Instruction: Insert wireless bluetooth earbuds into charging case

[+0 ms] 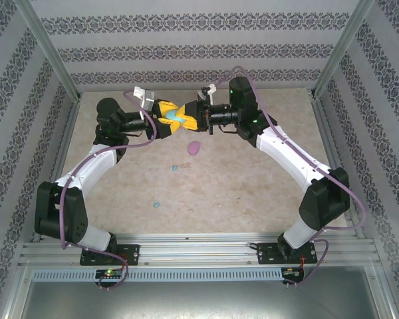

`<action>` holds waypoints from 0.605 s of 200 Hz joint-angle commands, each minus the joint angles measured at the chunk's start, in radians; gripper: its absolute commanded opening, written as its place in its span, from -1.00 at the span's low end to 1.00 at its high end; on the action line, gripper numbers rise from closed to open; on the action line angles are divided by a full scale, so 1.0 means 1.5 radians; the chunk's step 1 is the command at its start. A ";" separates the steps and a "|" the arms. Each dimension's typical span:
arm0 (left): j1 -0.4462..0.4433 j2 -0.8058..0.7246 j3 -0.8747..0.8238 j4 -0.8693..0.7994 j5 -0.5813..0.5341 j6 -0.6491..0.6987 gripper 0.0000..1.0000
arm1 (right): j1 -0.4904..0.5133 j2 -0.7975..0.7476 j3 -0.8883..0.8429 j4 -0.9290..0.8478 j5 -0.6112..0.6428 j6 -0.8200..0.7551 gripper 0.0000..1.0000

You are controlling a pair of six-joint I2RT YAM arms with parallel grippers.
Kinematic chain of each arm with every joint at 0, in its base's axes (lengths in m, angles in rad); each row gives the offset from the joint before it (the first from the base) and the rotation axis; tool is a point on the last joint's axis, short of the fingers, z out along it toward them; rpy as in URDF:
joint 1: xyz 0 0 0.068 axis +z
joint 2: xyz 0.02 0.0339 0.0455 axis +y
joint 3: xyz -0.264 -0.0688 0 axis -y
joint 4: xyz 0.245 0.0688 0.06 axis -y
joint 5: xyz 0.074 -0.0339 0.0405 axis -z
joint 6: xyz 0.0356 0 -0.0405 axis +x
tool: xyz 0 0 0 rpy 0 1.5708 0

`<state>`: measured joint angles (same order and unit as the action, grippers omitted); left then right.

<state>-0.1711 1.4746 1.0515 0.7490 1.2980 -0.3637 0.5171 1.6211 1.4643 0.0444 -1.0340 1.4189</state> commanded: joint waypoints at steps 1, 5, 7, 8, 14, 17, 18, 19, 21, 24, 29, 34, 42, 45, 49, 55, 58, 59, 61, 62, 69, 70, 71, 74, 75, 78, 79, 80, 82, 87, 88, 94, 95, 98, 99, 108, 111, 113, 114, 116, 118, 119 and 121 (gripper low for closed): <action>0.001 -0.009 -0.003 0.017 -0.013 0.007 0.26 | -0.004 -0.013 -0.006 0.039 -0.025 0.015 -0.79; 0.002 -0.009 -0.003 0.018 -0.013 0.006 0.27 | -0.004 -0.014 -0.007 0.040 -0.025 0.016 -0.79; 0.001 -0.009 -0.003 0.019 -0.013 0.006 0.28 | -0.005 -0.014 -0.008 0.041 -0.025 0.016 -0.79; 0.001 -0.009 -0.003 0.019 -0.012 0.005 0.29 | -0.005 -0.013 -0.008 0.041 -0.025 0.016 -0.79; 0.001 -0.009 -0.003 0.019 -0.012 0.005 0.32 | -0.006 -0.015 -0.010 0.043 -0.026 0.018 -0.79; 0.001 -0.009 -0.003 0.019 -0.013 0.004 0.33 | -0.006 -0.015 -0.010 0.044 -0.026 0.018 -0.79; 0.001 -0.010 -0.003 0.019 -0.012 0.004 0.34 | -0.006 -0.015 -0.010 0.044 -0.026 0.018 -0.79; 0.001 -0.010 -0.003 0.019 -0.012 0.005 0.34 | -0.006 -0.015 -0.011 0.044 -0.026 0.018 -0.79; 0.001 -0.010 -0.003 0.019 -0.012 0.004 0.34 | -0.007 -0.016 -0.011 0.044 -0.026 0.018 -0.79; 0.001 -0.010 -0.003 0.019 -0.012 0.004 0.34 | -0.007 -0.016 -0.012 0.044 -0.025 0.018 -0.79; 0.002 -0.010 -0.003 0.019 -0.012 0.005 0.34 | -0.007 -0.016 -0.012 0.045 -0.025 0.018 -0.79; 0.001 -0.010 -0.002 0.019 -0.012 0.004 0.34 | -0.007 -0.016 -0.012 0.045 -0.026 0.018 -0.79; 0.001 -0.010 -0.001 0.019 -0.011 0.003 0.36 | -0.007 -0.016 -0.013 0.046 -0.027 0.019 -0.79; 0.001 -0.010 0.000 0.019 -0.011 0.003 0.37 | -0.008 -0.016 -0.014 0.046 -0.028 0.019 -0.79; 0.001 -0.010 0.000 0.019 -0.010 0.003 0.38 | -0.008 -0.016 -0.014 0.047 -0.028 0.019 -0.79; 0.001 -0.010 -0.001 0.019 -0.009 0.002 0.39 | -0.008 -0.016 -0.015 0.048 -0.028 0.020 -0.79; 0.002 -0.010 -0.001 0.019 -0.010 0.002 0.39 | -0.009 -0.015 -0.015 0.049 -0.028 0.020 -0.79; 0.002 -0.010 -0.001 0.019 -0.010 0.002 0.39 | -0.009 -0.016 -0.015 0.049 -0.028 0.020 -0.79; 0.001 -0.010 -0.001 0.019 -0.009 0.002 0.39 | -0.009 -0.016 -0.016 0.049 -0.028 0.020 -0.79; 0.001 -0.010 -0.001 0.019 -0.009 0.002 0.39 | -0.009 -0.016 -0.016 0.049 -0.028 0.020 -0.79; 0.001 -0.011 -0.001 0.019 -0.008 0.002 0.39 | -0.009 -0.016 -0.017 0.051 -0.028 0.021 -0.79; 0.001 -0.012 -0.001 0.019 -0.008 0.002 0.39 | -0.010 -0.016 -0.017 0.051 -0.028 0.021 -0.80; 0.001 -0.012 -0.001 0.019 -0.008 0.001 0.39 | -0.010 -0.016 -0.017 0.052 -0.028 0.021 -0.79; 0.001 -0.012 -0.002 0.019 -0.008 0.001 0.40 | -0.010 -0.016 -0.018 0.052 -0.028 0.022 -0.79; 0.001 -0.011 -0.002 0.018 -0.007 0.001 0.40 | -0.010 -0.016 -0.018 0.053 -0.028 0.022 -0.79; 0.001 -0.011 -0.002 0.018 -0.007 0.000 0.40 | -0.011 -0.016 -0.018 0.053 -0.027 0.022 -0.79; 0.001 -0.011 -0.002 0.018 -0.007 0.000 0.40 | -0.011 -0.017 -0.019 0.053 -0.027 0.023 -0.79; 0.001 -0.011 -0.002 0.019 -0.007 0.000 0.40 | -0.011 -0.017 -0.019 0.054 -0.027 0.023 -0.80; 0.001 -0.012 -0.003 0.019 -0.006 0.000 0.41 | -0.011 -0.017 -0.019 0.055 -0.027 0.023 -0.80; 0.001 -0.012 -0.004 0.019 -0.005 0.000 0.42 | -0.012 -0.017 -0.021 0.056 -0.026 0.024 -0.80; 0.001 -0.012 -0.005 0.019 -0.005 0.000 0.42 | -0.012 -0.017 -0.021 0.056 -0.026 0.025 -0.80; 0.001 -0.012 -0.005 0.019 -0.004 0.000 0.43 | -0.014 -0.018 -0.023 0.059 -0.025 0.026 -0.80; 0.001 -0.013 -0.007 0.019 -0.004 0.000 0.44 | -0.014 -0.019 -0.023 0.059 -0.025 0.027 -0.80; 0.001 -0.013 -0.008 0.019 -0.004 0.000 0.44 | -0.015 -0.019 -0.023 0.060 -0.024 0.027 -0.80; 0.001 -0.013 -0.008 0.019 -0.004 -0.001 0.44 | -0.016 -0.018 -0.024 0.061 -0.024 0.028 -0.80; 0.001 -0.015 -0.011 0.019 -0.005 0.000 0.45 | -0.017 -0.021 -0.026 0.063 -0.022 0.030 -0.81; 0.001 -0.015 -0.012 0.019 -0.004 0.000 0.46 | -0.018 -0.021 -0.027 0.064 -0.021 0.031 -0.81; 0.001 -0.016 -0.012 0.019 -0.004 0.000 0.46 | -0.018 -0.021 -0.028 0.065 -0.021 0.031 -0.81; 0.001 -0.016 -0.012 0.019 -0.004 -0.001 0.46 | -0.018 -0.022 -0.028 0.065 -0.021 0.032 -0.81; 0.001 -0.017 -0.013 0.019 -0.004 0.000 0.47 | -0.019 -0.022 -0.028 0.065 -0.021 0.032 -0.81; 0.001 -0.017 -0.013 0.019 -0.004 0.000 0.47 | -0.019 -0.022 -0.029 0.066 -0.021 0.032 -0.81; 0.001 -0.017 -0.014 0.019 -0.004 0.000 0.47 | -0.019 -0.022 -0.029 0.066 -0.020 0.032 -0.81; 0.001 -0.017 -0.014 0.019 -0.004 0.000 0.48 | -0.019 -0.023 -0.029 0.066 -0.020 0.033 -0.81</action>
<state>-0.1703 1.4746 1.0451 0.7490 1.2823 -0.3645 0.5011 1.6199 1.4399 0.1005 -1.0428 1.4494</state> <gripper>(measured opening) 0.730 0.238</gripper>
